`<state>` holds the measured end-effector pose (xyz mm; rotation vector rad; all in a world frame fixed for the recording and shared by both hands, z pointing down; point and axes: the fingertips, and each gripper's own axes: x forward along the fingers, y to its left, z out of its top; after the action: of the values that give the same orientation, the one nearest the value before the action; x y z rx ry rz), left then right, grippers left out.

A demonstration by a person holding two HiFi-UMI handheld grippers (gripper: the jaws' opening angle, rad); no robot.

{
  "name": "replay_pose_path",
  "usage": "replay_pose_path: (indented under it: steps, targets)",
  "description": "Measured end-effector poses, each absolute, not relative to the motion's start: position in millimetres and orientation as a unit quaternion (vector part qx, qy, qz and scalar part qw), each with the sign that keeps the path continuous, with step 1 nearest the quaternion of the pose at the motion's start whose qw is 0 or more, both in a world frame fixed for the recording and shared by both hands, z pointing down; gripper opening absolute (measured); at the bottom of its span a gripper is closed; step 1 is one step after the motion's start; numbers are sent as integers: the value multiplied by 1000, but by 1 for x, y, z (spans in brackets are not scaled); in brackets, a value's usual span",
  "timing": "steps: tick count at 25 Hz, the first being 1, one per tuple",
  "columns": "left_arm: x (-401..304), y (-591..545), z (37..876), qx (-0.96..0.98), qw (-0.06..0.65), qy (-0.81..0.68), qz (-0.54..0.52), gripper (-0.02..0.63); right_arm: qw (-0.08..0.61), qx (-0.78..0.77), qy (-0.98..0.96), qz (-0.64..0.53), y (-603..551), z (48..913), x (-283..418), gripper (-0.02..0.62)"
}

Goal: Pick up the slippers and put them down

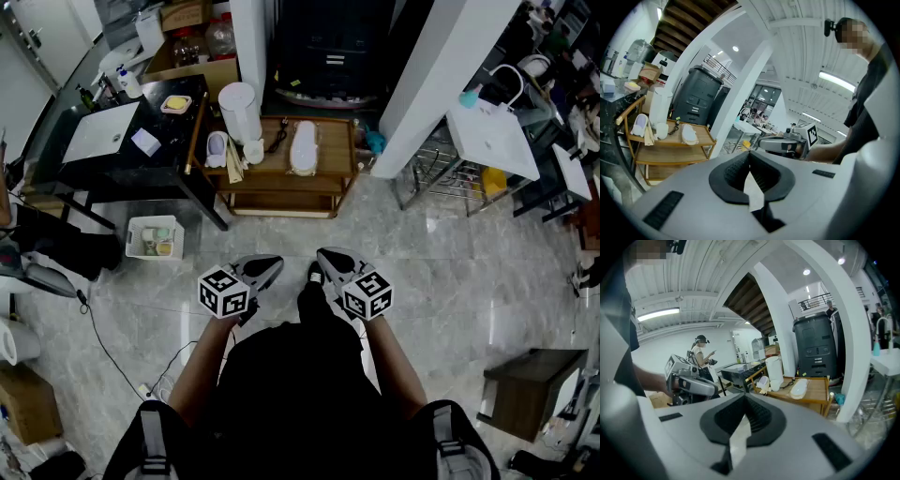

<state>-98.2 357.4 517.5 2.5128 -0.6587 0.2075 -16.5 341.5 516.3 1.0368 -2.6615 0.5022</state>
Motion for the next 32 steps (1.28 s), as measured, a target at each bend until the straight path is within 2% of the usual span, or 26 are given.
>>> replay_pose_path:
  steps: [17,32]
  targets:
    - [-96,348,519,928,271,-246,75,12,123,360,-906,183,331,523,-12,8]
    - [-95,291,525,914,292,-270,73,12,133,335,-912,195,265,529,-10,8]
